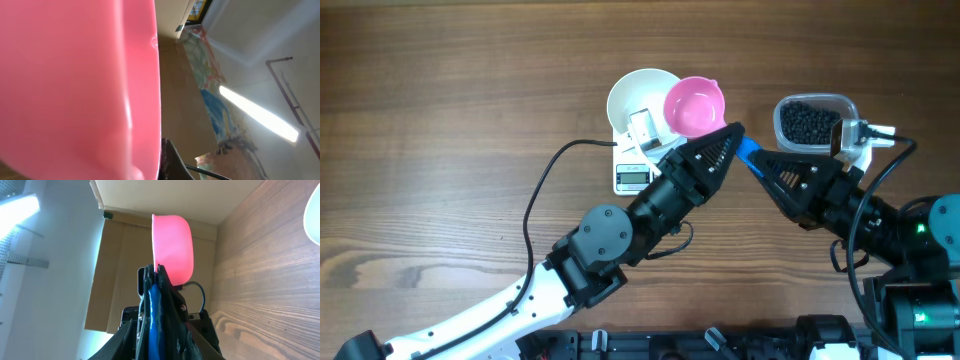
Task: Scoop item into bowl and weigh 150g on scale
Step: 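Grasp the blue handle with the right gripper beside the left gripper, then open the left gripper and carry the scoop right toward the bead tub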
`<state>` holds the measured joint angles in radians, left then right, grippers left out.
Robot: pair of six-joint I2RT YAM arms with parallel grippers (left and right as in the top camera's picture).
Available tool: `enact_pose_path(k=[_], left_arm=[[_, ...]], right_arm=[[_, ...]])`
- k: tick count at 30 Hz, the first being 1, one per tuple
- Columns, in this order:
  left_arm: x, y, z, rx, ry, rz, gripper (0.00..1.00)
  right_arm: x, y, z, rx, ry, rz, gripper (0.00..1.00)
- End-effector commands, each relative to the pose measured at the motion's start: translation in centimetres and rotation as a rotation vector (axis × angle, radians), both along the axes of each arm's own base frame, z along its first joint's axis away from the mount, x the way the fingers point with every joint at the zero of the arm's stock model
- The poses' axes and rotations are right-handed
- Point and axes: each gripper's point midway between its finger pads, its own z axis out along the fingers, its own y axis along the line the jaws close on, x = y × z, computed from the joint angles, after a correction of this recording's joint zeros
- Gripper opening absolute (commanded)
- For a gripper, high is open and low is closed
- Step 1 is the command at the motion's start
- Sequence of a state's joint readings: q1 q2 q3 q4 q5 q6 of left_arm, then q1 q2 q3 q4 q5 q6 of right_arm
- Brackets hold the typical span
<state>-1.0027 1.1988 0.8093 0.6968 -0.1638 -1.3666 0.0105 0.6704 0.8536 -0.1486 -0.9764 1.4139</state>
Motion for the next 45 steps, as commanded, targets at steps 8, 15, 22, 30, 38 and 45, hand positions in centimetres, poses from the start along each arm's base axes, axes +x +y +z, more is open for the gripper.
enact_pose_path(k=[8, 15, 22, 30, 38, 45], left_arm=[[-0.4, -0.1, 0.8, 0.002, -0.028, -0.001, 0.05], [-0.4, -0.1, 0.8, 0.002, -0.028, -0.001, 0.05], [-0.4, -0.1, 0.8, 0.002, -0.028, -0.001, 0.06], [-0.5, -0.1, 0.8, 0.002, -0.028, -0.002, 0.2], [-0.4, -0.1, 0.7, 0.005, -0.027, -0.002, 0.97], [-0.6, -0.8, -0.6, 0.058, -0.003, -0.027, 1.0]], right_arm=[[-0.5, 0.1, 0.8, 0.001, -0.021, 0.018, 0.28], [-0.4, 0.1, 0.8, 0.002, -0.021, 0.014, 0.26], [-0.4, 0.1, 0.8, 0.001, -0.021, 0.014, 0.2], [-0.4, 0.1, 0.8, 0.0, -0.022, 0.017, 0.04], [-0.1, -0.1, 0.8, -0.011, -0.04, -0.007, 0.04], [1.8, -1.6, 0.0, -0.116, -0.129, -0.15, 0.04]])
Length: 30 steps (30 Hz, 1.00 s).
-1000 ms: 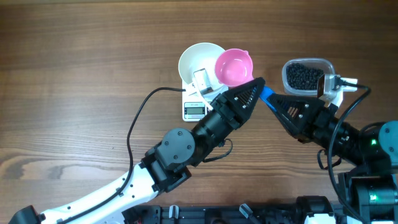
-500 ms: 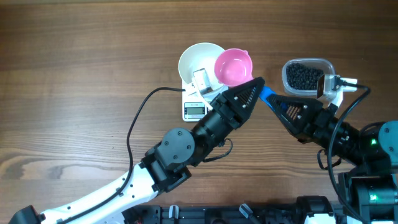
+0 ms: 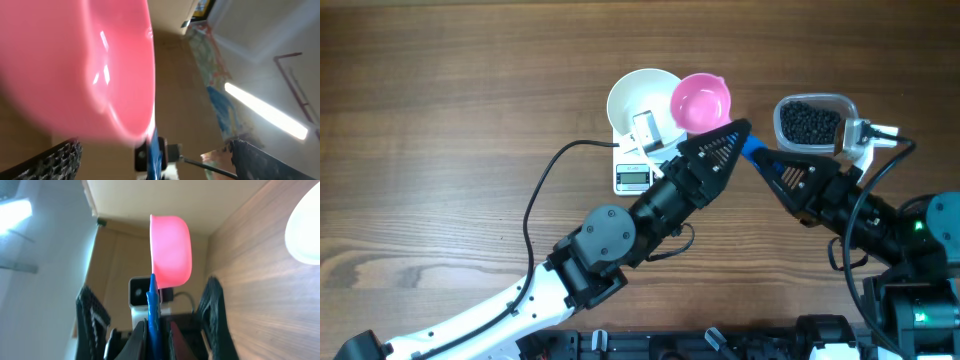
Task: Scoop item into bowl and weigh 150g on scale
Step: 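Open the left gripper and carry the scoop right toward the bead tub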
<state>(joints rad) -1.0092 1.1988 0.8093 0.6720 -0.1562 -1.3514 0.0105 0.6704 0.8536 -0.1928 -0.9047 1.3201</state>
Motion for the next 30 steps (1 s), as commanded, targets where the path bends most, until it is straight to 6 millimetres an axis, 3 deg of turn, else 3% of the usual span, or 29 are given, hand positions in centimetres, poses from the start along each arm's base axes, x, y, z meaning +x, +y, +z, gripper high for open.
enact_pose_path(k=[1, 7, 12, 16, 21, 26, 30], left_arm=[[-0.2, -0.5, -0.9, 0.077, -0.012, -0.009, 1.0], [-0.2, -0.7, -4.3, 0.379, -0.135, 0.029, 1.0], [-1.0, 0.9, -6.1, 0.574, -0.181, 0.032, 1.0], [-1.7, 4.6, -6.9, 0.712, -0.175, 0.047, 1.0], [-3.3, 10.8, -8.0, 0.881, -0.064, 0.053, 1.0], [-5.2, 16.2, -9.0, 0.996, 0.061, 0.08, 1.0], [-6.0, 17.4, -9.6, 1.016, 0.085, 0.081, 1.0]], right_arm=[[1.1, -1.2, 0.7, -0.101, -0.134, -0.102, 0.04], [1.9, -2.1, -0.7, -0.202, -0.161, -0.163, 0.04], [2.8, -3.8, -2.8, -0.278, -0.106, -0.244, 0.05], [2.9, -4.3, -3.6, -0.308, -0.087, -0.26, 0.05], [2.4, -4.7, -4.7, -0.368, -0.048, -0.265, 0.05], [0.9, -7.4, -6.0, -0.546, 0.064, -0.376, 0.05], [-1.2, -8.9, -4.8, -0.666, 0.093, -0.425, 0.04]])
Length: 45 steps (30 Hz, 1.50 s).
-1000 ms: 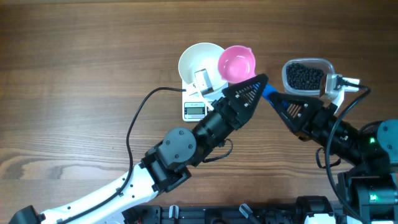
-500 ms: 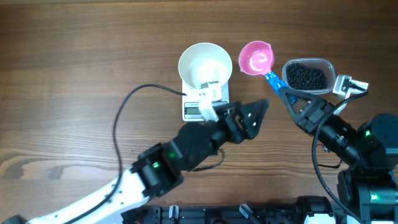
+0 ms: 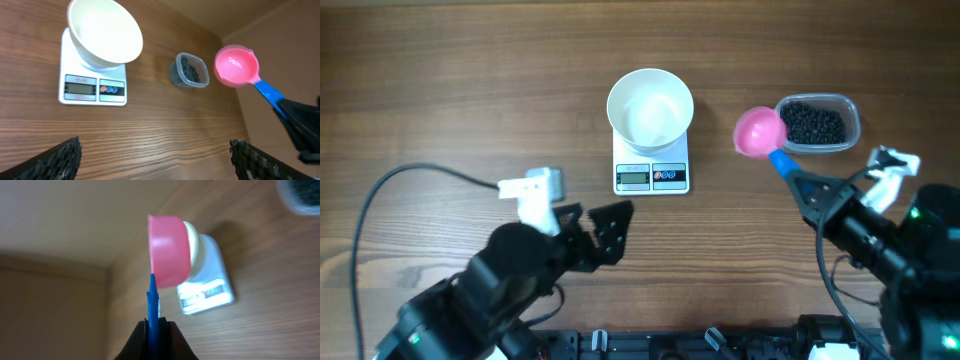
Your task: Scoop item into bowl and weigh 150g on scale
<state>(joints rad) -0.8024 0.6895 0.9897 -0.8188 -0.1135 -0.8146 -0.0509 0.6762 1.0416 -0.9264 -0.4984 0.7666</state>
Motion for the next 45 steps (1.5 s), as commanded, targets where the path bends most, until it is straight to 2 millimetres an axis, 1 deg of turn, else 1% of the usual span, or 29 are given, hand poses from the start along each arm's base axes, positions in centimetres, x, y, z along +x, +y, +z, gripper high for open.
enact_pose_path(k=[1, 3, 5, 7, 10, 14, 16, 19, 21, 23, 24, 28, 32, 34, 36, 38, 42, 43, 45], left_arm=[[-0.5, 0.7, 0.3, 0.017, -0.009, -0.009, 1.0], [-0.6, 0.8, -0.1, 0.027, 0.002, -0.009, 1.0], [-0.8, 1.0, -0.5, 0.04, 0.017, -0.008, 1.0], [-1.0, 0.8, -0.5, 0.035, 0.024, -0.018, 1.0], [-1.1, 0.8, -0.6, 0.036, 0.028, -0.024, 1.0], [-0.8, 1.1, -1.0, 0.076, 0.018, -0.022, 1.0], [-0.4, 1.5, -1.9, 0.094, 0.064, 0.014, 1.0], [0.7, 1.9, -4.3, 0.159, 0.159, 0.06, 1.0], [1.9, 2.6, -6.4, 0.25, 0.241, 0.091, 1.0], [3.1, 3.3, -7.7, 0.323, 0.31, 0.12, 1.0], [4.1, 3.6, -8.2, 0.36, 0.34, 0.13, 1.0], [8.1, 3.9, -8.8, 0.44, 0.388, 0.147, 1.0], [12.5, 3.2, -9.1, 0.449, 0.349, 0.151, 1.0], [13.8, 2.6, -9.8, 0.444, 0.341, 0.153, 1.0], [14.1, 2.5, -10.4, 0.454, 0.348, 0.148, 1.0], [14.1, 2.5, -11.0, 0.502, 0.345, 0.101, 1.0], [12.8, 3.1, -12.1, 0.599, 0.378, 0.011, 1.0], [12.2, 3.4, -12.4, 0.611, 0.406, 0.007, 1.0], [11.7, 3.6, -12.7, 0.623, 0.428, 0.001, 1.0]], right_arm=[[-1.3, -2.7, 3.4, -0.211, -0.07, -0.08, 0.05], [-2.1, -3.1, 3.9, -0.267, -0.046, -0.067, 0.05], [-2.4, -3.0, 3.8, -0.307, -0.014, -0.029, 0.05], [-2.4, -2.7, 2.9, -0.327, 0.044, 0.019, 0.05], [-1.9, -2.2, 0.8, -0.301, 0.165, 0.073, 0.04], [-1.3, -1.3, 0.3, -0.257, 0.198, 0.122, 0.04], [-0.9, -1.3, 0.4, -0.264, 0.183, 0.126, 0.04], [-0.1, -1.7, 1.0, -0.284, 0.146, 0.106, 0.04], [0.3, -2.1, 1.1, -0.302, 0.134, 0.087, 0.04], [0.6, -2.7, 1.1, -0.33, 0.129, 0.056, 0.04], [0.8, -3.3, 1.2, -0.352, 0.127, 0.029, 0.04], [1.8, -5.3, 1.5, -0.425, 0.109, -0.066, 0.04], [3.1, -5.7, 2.8, -0.439, 0.038, -0.096, 0.04], [3.8, -5.7, 3.4, -0.44, 0.006, -0.103, 0.04], [4.3, -5.7, 3.8, -0.441, -0.015, -0.106, 0.04], [4.8, -5.7, 4.1, -0.439, -0.031, -0.11, 0.04], [4.7, -5.7, 3.8, -0.438, -0.016, -0.108, 0.04], [4.4, -5.7, 3.5, -0.438, 0.001, -0.105, 0.04], [4.1, -5.9, 3.1, -0.445, 0.021, -0.11, 0.04]])
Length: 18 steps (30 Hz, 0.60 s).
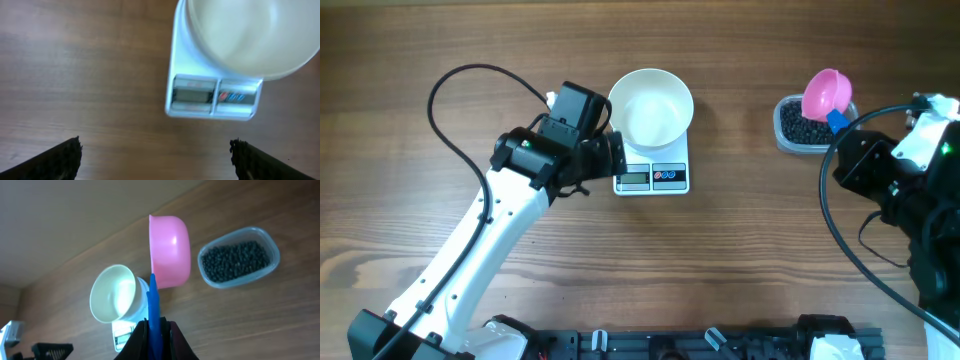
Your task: Scoop item into bowl and weigh 150g on scale
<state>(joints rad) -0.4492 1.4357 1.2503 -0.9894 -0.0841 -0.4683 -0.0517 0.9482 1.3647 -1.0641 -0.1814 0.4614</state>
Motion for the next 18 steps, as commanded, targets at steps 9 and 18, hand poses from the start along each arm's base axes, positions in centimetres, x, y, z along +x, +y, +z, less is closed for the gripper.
enact_pose_path(k=[9, 18], left_arm=[[-2.1, -2.3, -0.4, -0.055, 0.077, -0.281, 1.0], [-4.8, -2.3, -3.6, -0.083, 0.182, -0.321, 1.0]], right_arm=[[-0.1, -0.6, 0.2, -0.029, -0.004, -0.018, 0.04], [1.3, -1.2, 1.4, -0.05, -0.07, -0.045, 0.04]])
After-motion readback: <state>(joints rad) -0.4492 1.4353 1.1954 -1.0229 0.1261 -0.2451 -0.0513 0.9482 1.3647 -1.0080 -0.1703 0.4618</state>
